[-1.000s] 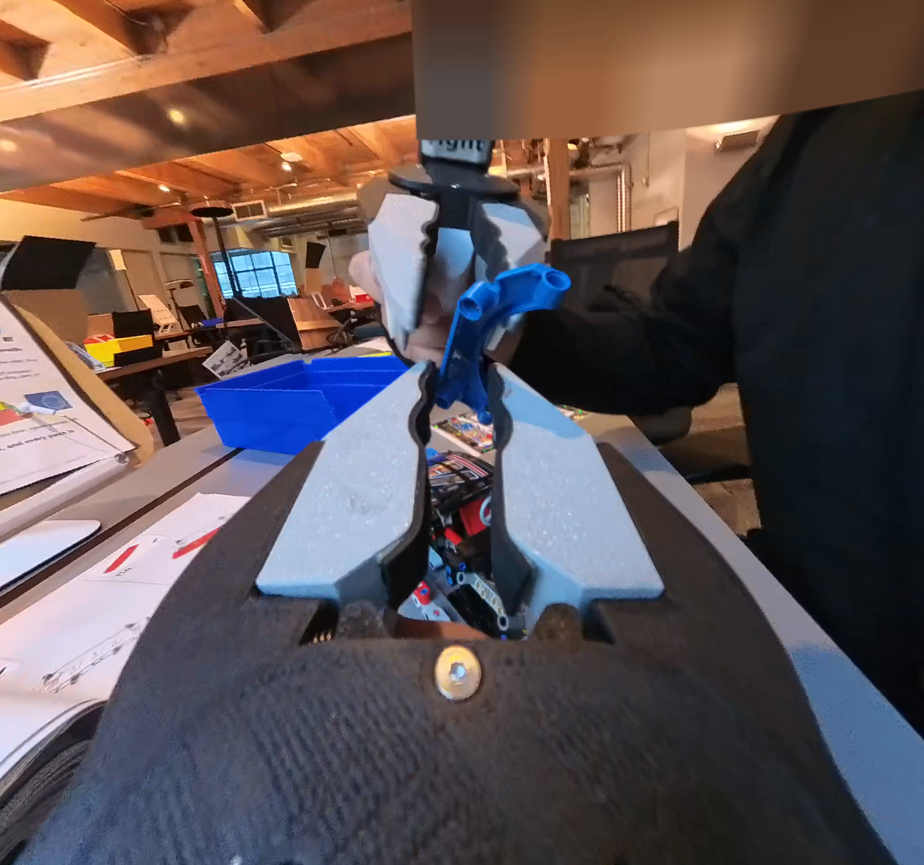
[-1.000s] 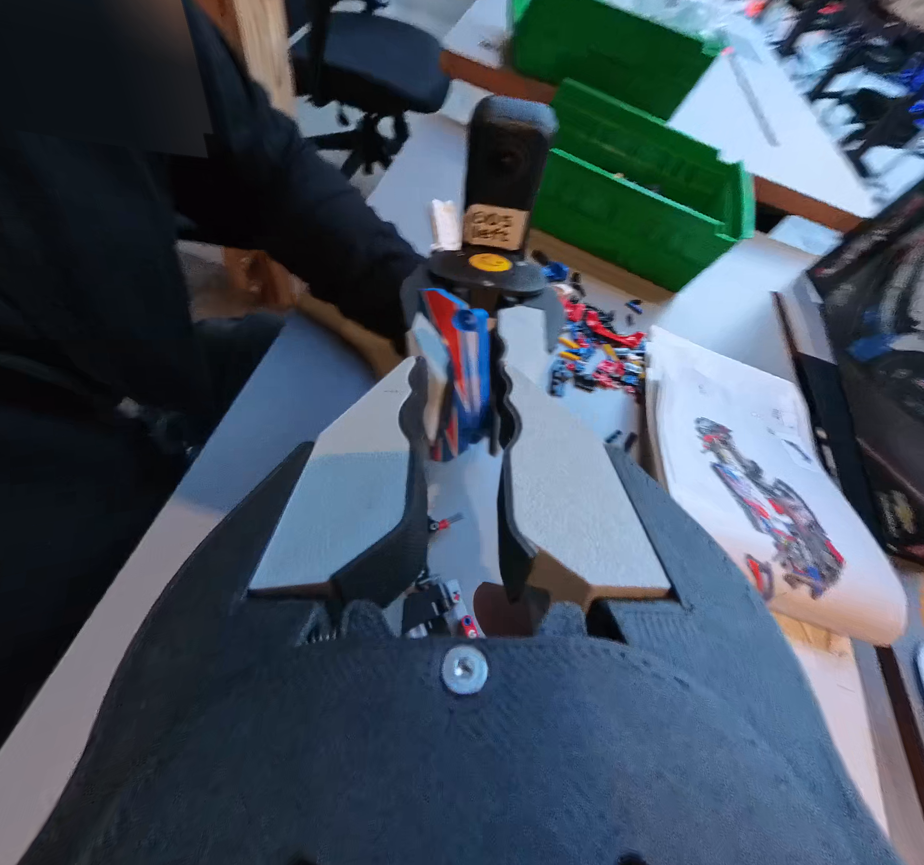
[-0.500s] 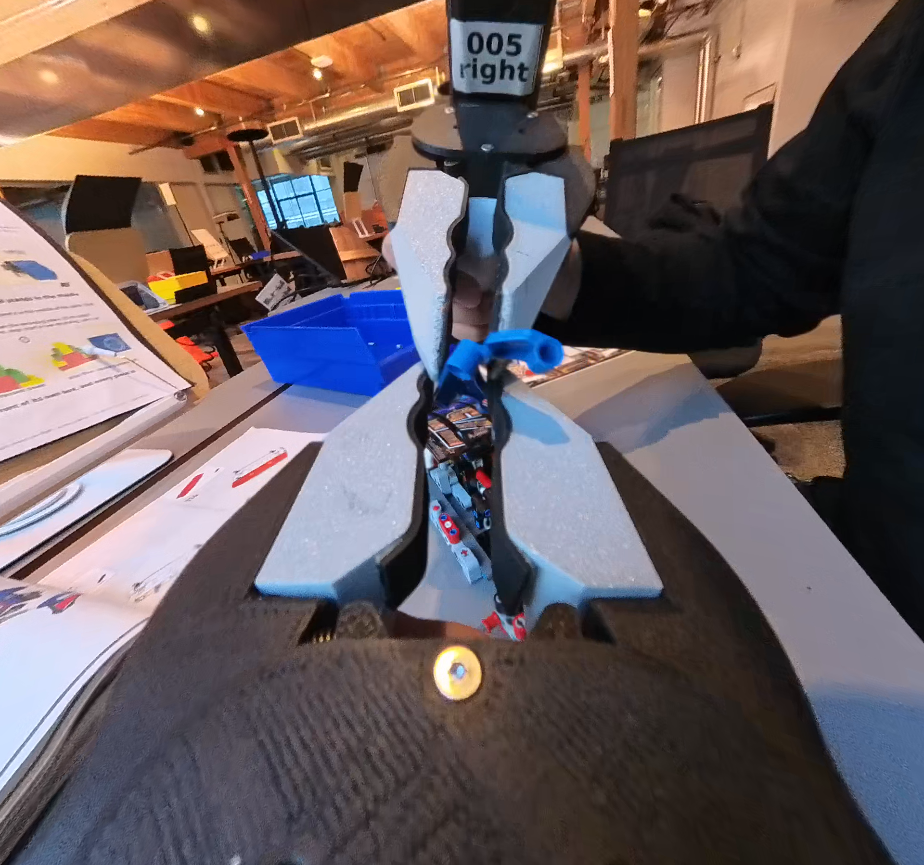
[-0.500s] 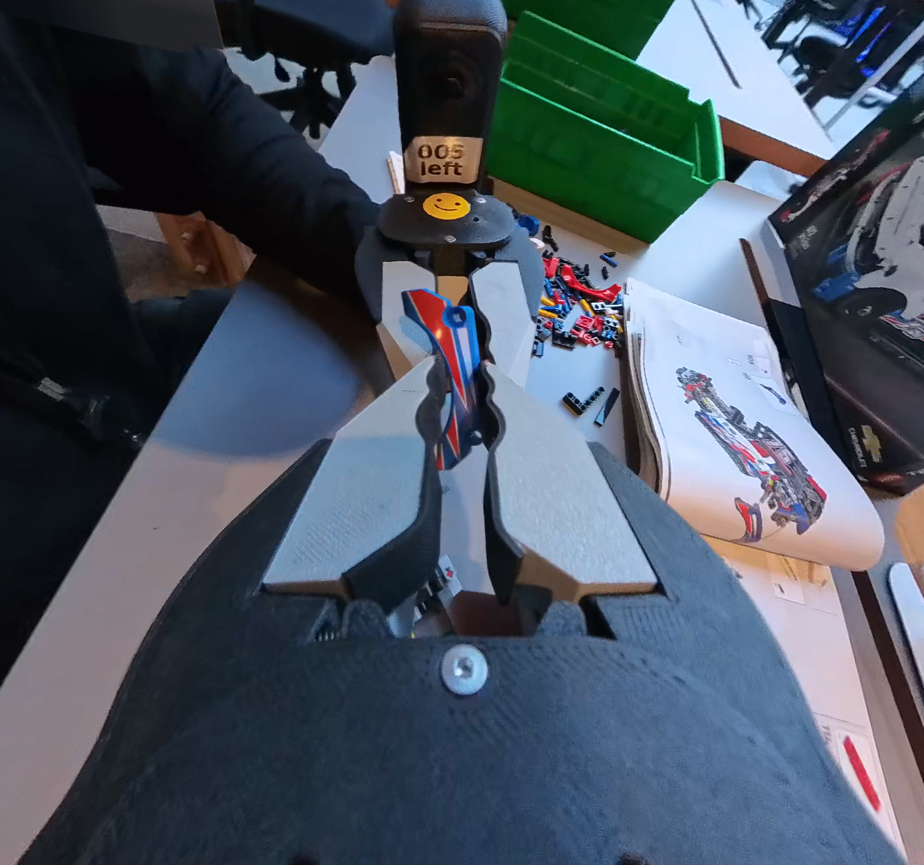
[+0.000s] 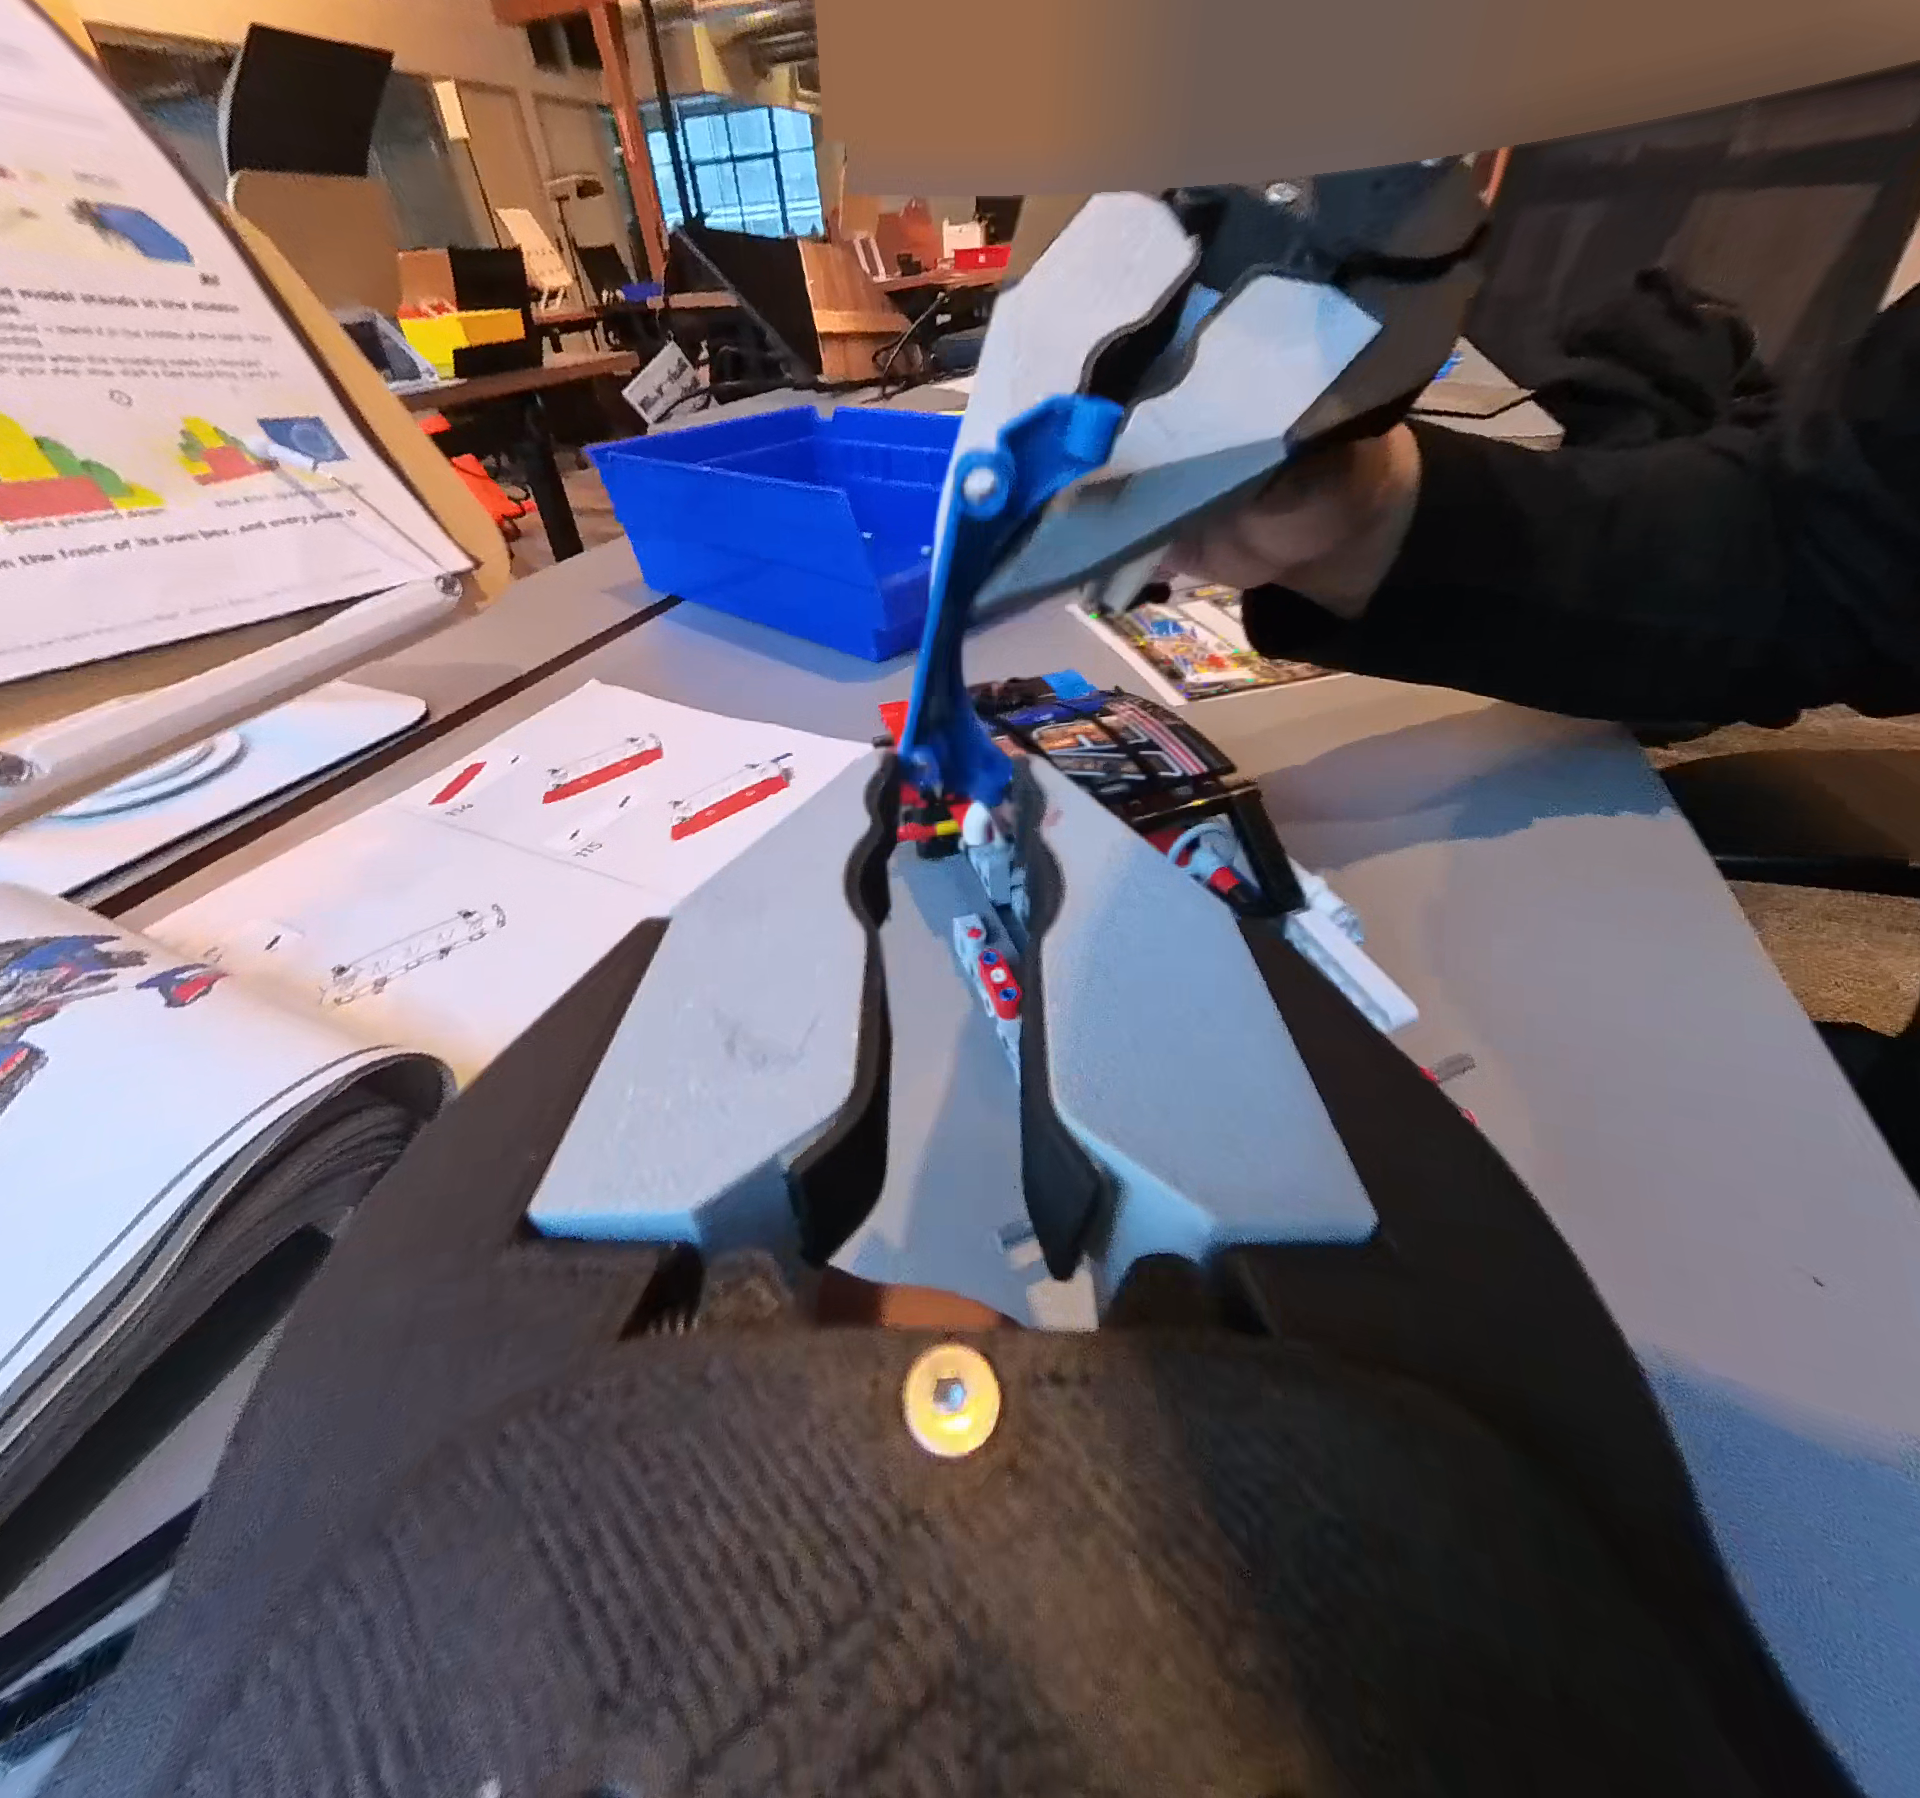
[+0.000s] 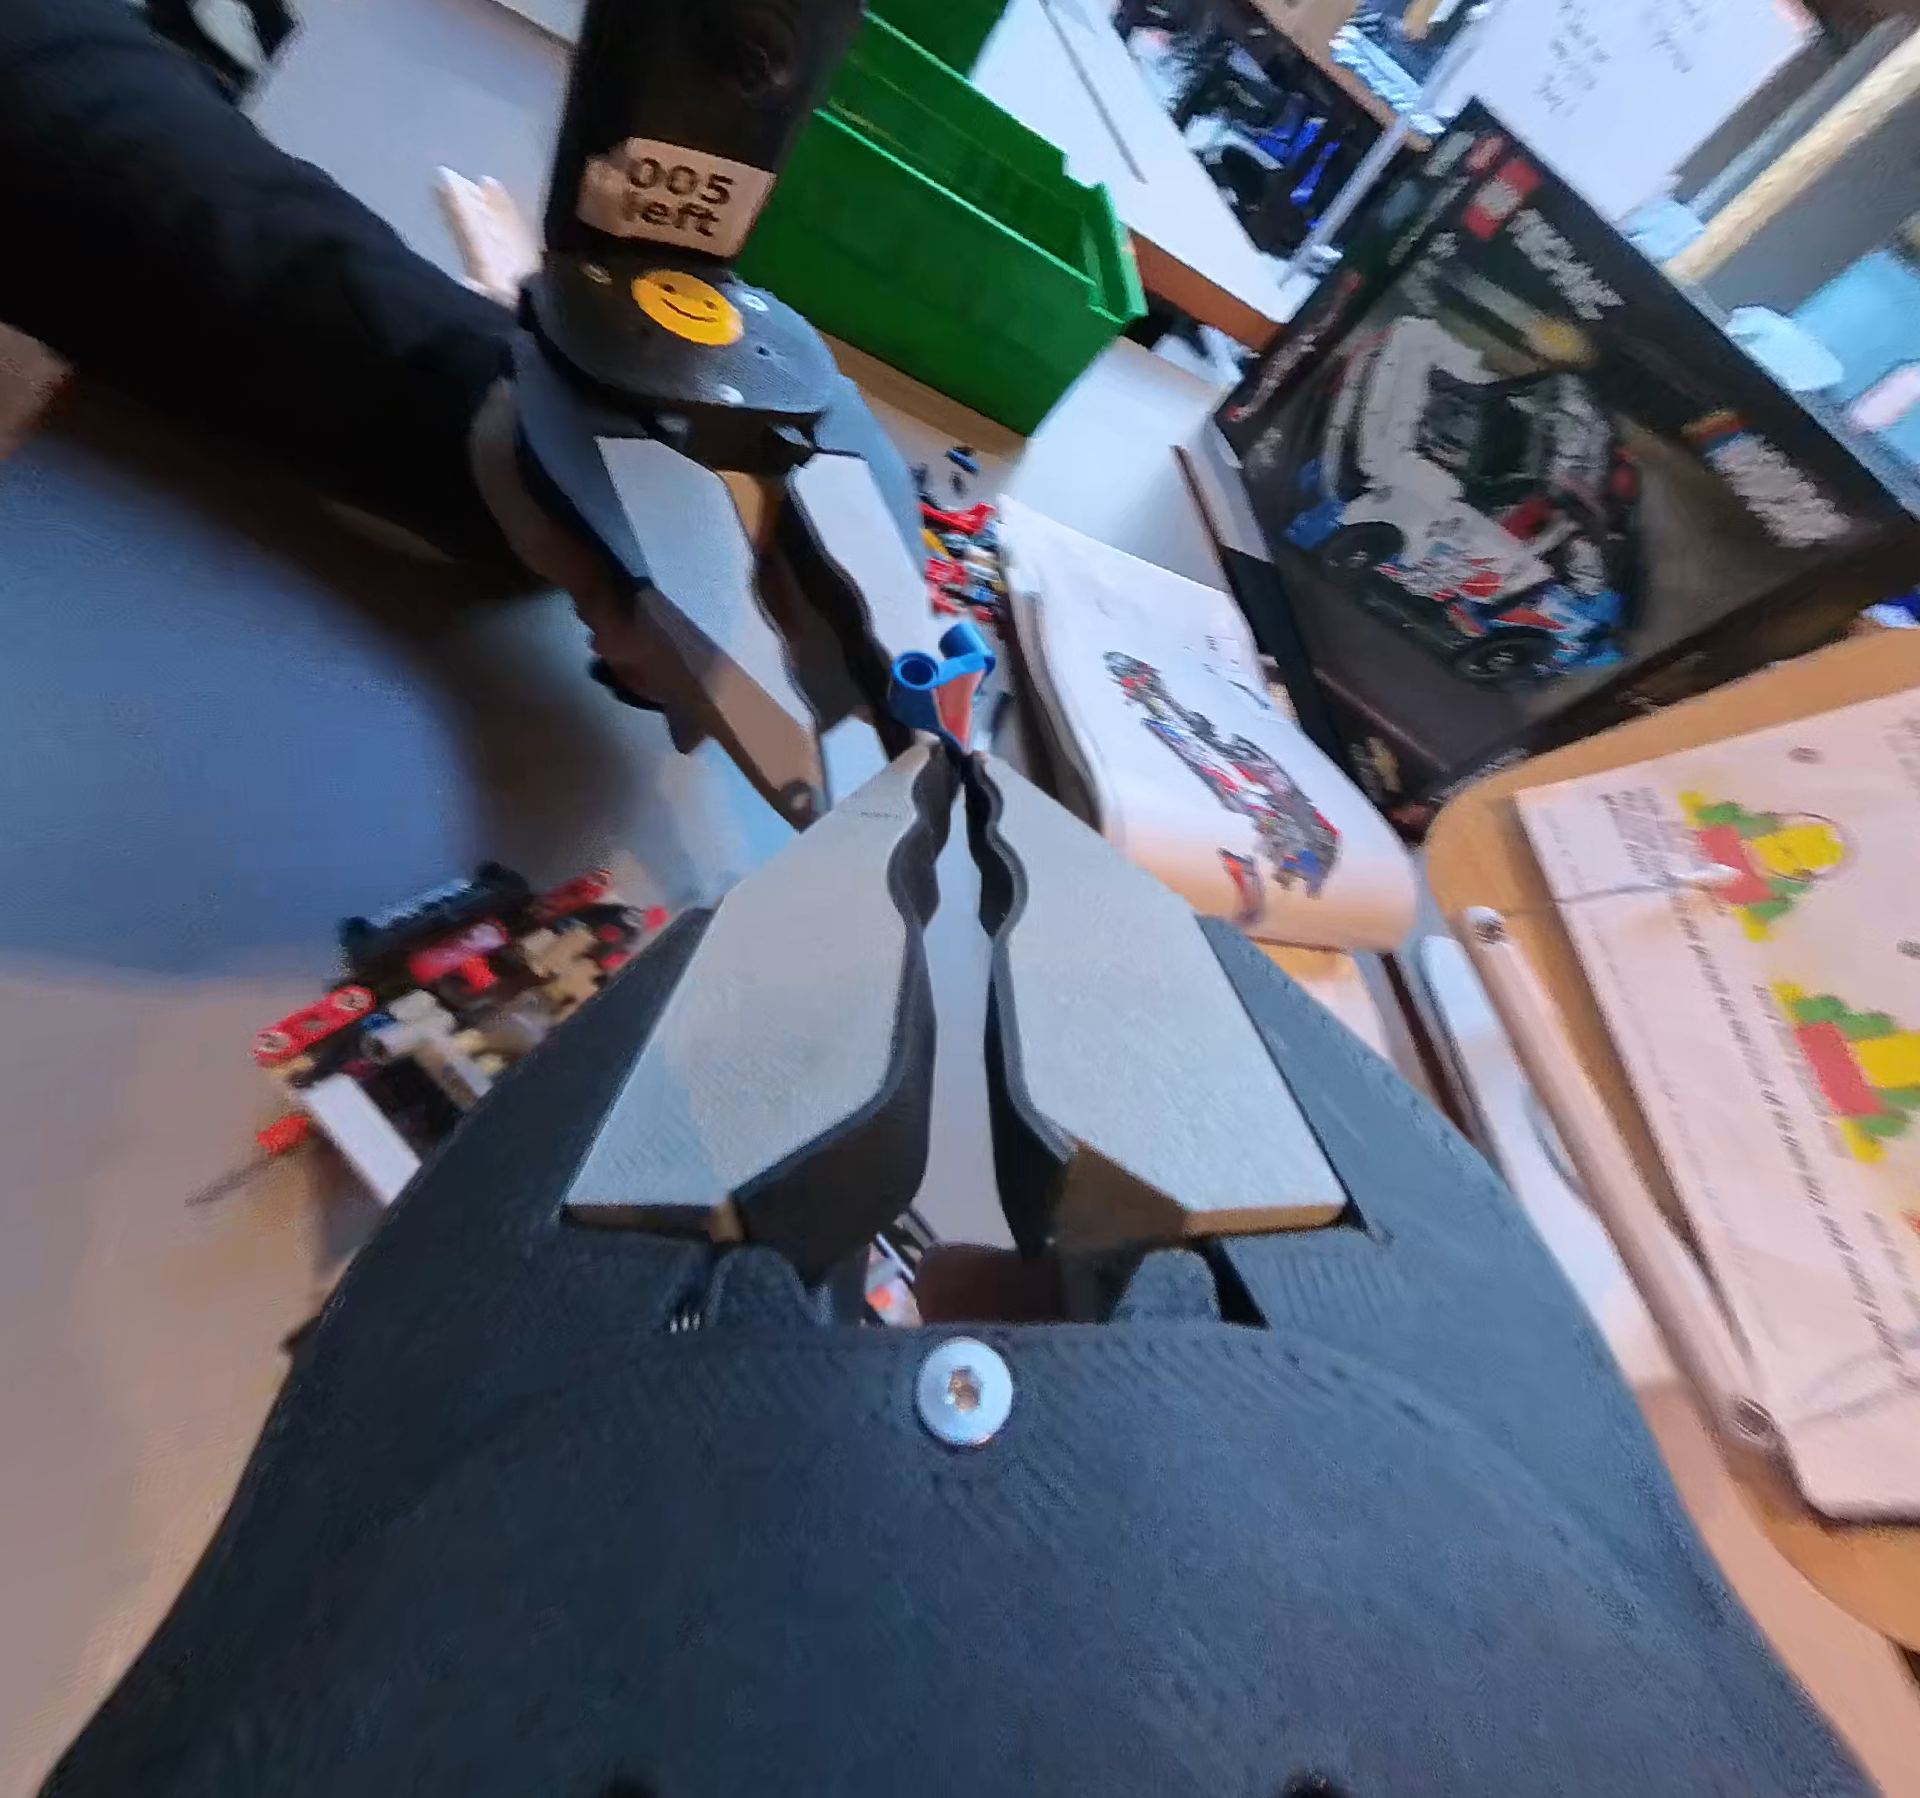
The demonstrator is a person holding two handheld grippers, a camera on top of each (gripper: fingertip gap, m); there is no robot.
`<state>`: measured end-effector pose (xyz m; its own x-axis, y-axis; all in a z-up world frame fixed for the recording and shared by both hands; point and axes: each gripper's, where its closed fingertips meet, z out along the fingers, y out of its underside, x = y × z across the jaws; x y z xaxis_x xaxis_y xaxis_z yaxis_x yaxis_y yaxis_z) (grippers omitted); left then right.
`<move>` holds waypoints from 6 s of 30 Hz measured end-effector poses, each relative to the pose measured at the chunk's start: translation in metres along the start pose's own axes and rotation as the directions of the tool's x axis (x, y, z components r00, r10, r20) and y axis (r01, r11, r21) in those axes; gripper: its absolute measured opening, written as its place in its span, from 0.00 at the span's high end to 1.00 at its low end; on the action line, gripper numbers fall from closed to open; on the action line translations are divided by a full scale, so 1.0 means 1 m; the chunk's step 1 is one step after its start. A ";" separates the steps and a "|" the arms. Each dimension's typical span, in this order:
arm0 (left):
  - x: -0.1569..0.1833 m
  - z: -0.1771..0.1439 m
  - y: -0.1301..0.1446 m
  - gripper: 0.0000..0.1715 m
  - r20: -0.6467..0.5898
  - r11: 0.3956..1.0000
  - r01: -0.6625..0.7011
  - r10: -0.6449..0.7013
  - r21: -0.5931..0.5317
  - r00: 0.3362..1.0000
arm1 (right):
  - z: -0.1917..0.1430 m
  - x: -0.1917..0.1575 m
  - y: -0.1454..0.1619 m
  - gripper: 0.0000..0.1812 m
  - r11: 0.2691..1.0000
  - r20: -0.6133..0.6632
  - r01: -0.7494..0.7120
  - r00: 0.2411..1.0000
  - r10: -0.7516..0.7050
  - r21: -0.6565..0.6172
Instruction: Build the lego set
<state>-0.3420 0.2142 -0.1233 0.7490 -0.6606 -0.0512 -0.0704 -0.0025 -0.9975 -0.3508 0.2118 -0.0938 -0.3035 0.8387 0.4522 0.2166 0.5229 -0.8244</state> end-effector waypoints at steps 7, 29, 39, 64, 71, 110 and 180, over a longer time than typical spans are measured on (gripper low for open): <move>-0.027 0.003 0.036 0.70 0.077 0.952 0.198 -0.185 -0.234 0.980 | -0.066 0.061 0.053 1.00 0.984 -0.324 0.025 0.942 -0.083 -0.179; -0.233 -0.069 0.130 1.00 0.482 0.641 0.230 0.251 -0.732 0.839 | -0.116 0.087 0.153 1.00 0.948 -0.427 -0.278 0.884 0.189 -0.157; -0.230 -0.084 0.132 1.00 0.484 0.657 0.206 0.274 -0.725 0.831 | -0.046 0.100 0.083 1.00 0.958 -0.256 0.026 0.961 -0.103 -0.287; -0.226 -0.097 0.133 1.00 0.471 0.663 0.268 0.144 -0.699 0.870 | -0.034 0.141 0.153 1.00 0.871 -0.268 0.029 0.946 -0.182 -0.491; -0.226 -0.097 0.133 1.00 0.466 0.664 0.271 0.132 -0.697 0.875 | -0.051 0.144 0.166 1.00 0.862 -0.303 -0.019 0.940 -0.157 -0.507; -0.228 -0.103 0.122 1.00 0.602 0.708 0.420 0.010 -0.568 0.798 | -0.178 0.088 0.173 1.00 0.848 -0.530 -0.394 0.832 0.165 -0.355; 0.116 0.036 0.026 0.96 -0.234 0.863 0.189 -0.328 -0.468 0.915 | -0.076 -0.077 0.059 0.91 0.877 0.053 0.367 0.928 -0.370 -0.310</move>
<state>-0.2336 0.1646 -0.1567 0.5547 -0.7794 0.2913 -0.2272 -0.4787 -0.8481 -0.2445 0.1898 -0.1516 -0.4112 0.5765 0.7060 0.3660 0.8138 -0.4513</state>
